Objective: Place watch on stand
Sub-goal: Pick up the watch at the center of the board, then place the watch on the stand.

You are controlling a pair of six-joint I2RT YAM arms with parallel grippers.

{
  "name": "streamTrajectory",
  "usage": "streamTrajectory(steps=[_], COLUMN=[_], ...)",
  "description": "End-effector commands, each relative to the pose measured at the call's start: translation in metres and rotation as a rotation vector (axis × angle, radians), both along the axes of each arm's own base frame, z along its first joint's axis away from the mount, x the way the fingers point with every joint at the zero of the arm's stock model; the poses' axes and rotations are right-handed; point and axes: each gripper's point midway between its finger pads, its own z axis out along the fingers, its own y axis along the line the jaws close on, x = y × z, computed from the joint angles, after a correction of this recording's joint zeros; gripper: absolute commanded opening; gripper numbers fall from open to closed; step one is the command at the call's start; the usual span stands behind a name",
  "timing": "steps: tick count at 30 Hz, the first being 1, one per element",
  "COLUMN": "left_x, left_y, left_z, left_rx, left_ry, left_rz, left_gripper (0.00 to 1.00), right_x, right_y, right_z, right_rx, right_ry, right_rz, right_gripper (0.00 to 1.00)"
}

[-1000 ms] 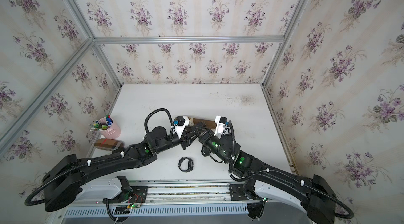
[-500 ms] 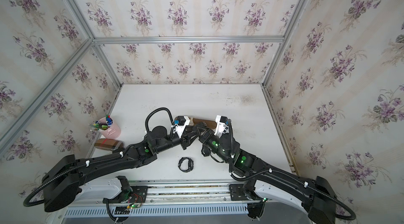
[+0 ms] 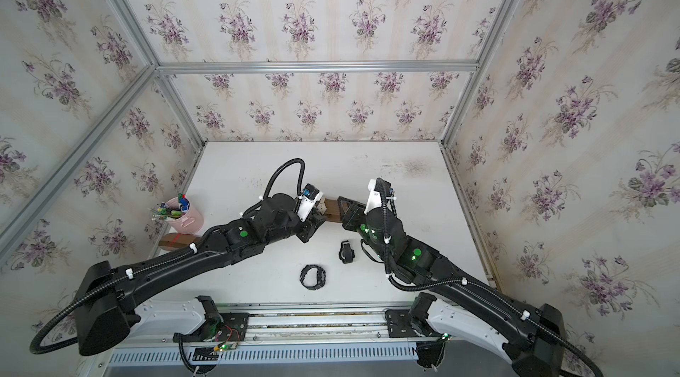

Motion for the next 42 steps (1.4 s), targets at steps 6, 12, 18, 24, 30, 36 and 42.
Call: streamTrajectory(steps=[6,12,18,24,30,36,42], left_x=[0.023,0.057,0.087,0.110,0.125,0.125,0.118], left_y=[0.076,0.122,0.140,0.131,0.111,0.098,0.094], left_z=[-0.038,-0.051,-0.061,-0.078,-0.086,-0.093,-0.101], left_rx=[0.316,0.425,0.427,0.435,0.419,0.406,0.425], left_ry=[0.228,0.326,0.375,0.444,0.498,0.551,0.585], left_rz=[0.194,0.383,0.458,0.438,0.389,0.339,0.308], left_gripper=[0.22,0.22,0.22,0.22,0.22,0.22,0.23], right_x=[0.025,0.037,0.043,0.044,0.044,0.045,0.048], right_y=[-0.041,-0.054,-0.054,-0.047,-0.041,-0.038,-0.036], right_z=[-0.061,-0.076,-0.089,-0.101,-0.114,-0.129,-0.134], right_rx=[-0.166,-0.233,-0.289,-0.304,-0.320,-0.350,-0.353], right_ry=[0.154,0.163,0.153,0.160,0.172,0.196,0.200], right_rz=[0.003,-0.019,-0.010,0.029,0.070,0.092,0.096], right_gripper=[0.43,0.54,0.64,0.71,0.73,0.73,0.73])
